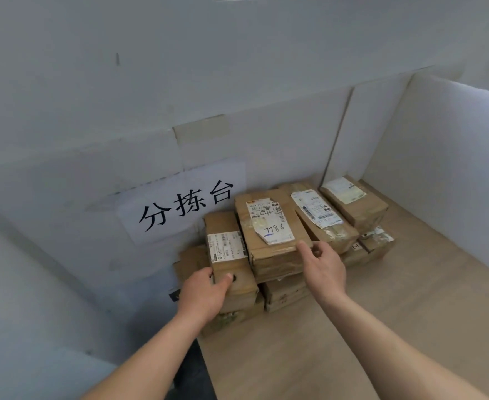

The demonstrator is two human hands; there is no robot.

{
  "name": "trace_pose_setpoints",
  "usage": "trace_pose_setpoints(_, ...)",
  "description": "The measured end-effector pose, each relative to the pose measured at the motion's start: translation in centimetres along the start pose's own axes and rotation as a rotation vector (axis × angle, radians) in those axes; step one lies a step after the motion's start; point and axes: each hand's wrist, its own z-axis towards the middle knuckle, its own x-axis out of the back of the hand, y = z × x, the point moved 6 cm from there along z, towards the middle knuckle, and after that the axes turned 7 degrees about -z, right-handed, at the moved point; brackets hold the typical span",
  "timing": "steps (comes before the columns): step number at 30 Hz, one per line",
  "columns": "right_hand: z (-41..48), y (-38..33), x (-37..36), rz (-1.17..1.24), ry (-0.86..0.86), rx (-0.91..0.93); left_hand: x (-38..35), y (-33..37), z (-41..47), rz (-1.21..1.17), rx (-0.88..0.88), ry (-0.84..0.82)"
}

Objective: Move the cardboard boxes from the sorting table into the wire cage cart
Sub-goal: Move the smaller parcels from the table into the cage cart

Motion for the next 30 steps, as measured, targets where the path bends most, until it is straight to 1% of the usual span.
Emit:
trace_pose_setpoints(6,-0.1,1.1,-1.9,0.415,-0.052,-0.120,0.1,-0.8,0.4,-0.270,0.060,0.032)
trace_pose_setpoints(9,-0.2,1.2,-2.8,0.528,-0.091,-0.172,0.2,-1.1,0.5,-0.355,0.068,0.006)
trace_pose_setpoints(17,-1.1,0.3,-2.9,0.632,-0.129,-0.203,0.4,-1.7,0.5,-0.503,0.107,-0.024)
trace_pose_setpoints(20,-1.7,-0.1,-3.0,0.646,-0.149,-0.216,0.8,-1.8,0.4,-0.521,0.104,-0.030)
trace_pose_setpoints(23,-2.5,-0.7,-3.0,0.646,-0.186,-0.191,1.5,-2.0,0.0,-0.534,0.110,-0.048)
trace_pose_setpoints(28,-4.8,-1.4,-2.8,0.680,-0.263,-0.186,3.4,-2.1,-1.2,-0.544,0.073,-0.057)
trace_pose_setpoints(30,-6.0,-1.9,-2.3,0.725,-0.264,-0.189,4.2,-1.9,-2.1,-0.554,0.044,-0.066)
